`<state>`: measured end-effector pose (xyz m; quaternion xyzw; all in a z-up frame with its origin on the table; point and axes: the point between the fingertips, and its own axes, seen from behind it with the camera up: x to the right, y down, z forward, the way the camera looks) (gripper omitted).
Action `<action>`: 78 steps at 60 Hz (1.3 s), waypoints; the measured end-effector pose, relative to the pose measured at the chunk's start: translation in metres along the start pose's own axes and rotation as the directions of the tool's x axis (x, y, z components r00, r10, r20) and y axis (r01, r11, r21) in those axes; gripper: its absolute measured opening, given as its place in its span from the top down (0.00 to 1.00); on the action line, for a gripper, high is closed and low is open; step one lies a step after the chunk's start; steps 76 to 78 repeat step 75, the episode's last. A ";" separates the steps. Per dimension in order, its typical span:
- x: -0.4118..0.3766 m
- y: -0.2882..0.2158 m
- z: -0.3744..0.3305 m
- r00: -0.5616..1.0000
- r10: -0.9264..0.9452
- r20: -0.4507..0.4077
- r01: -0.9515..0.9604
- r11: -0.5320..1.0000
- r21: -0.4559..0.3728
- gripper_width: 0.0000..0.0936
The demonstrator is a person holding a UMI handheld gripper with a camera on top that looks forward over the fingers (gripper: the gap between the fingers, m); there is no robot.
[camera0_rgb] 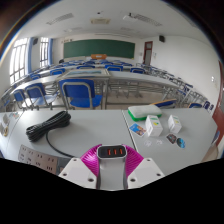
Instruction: Unplug charger
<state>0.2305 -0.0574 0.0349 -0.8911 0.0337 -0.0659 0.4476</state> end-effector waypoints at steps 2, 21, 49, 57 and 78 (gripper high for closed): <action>0.001 0.008 0.002 1.000 0.006 0.004 -0.006 0.999 -0.038 0.65; 0.001 0.011 -0.014 0.999 0.032 -0.019 -0.032 0.999 -0.024 0.10; -0.026 0.013 -0.236 0.996 0.031 -0.087 -0.023 0.996 0.089 0.09; -0.033 0.030 -0.288 0.993 -0.005 -0.117 0.017 0.995 0.101 0.09; -0.046 0.043 -0.342 0.992 -0.007 -0.124 0.021 0.993 0.113 0.09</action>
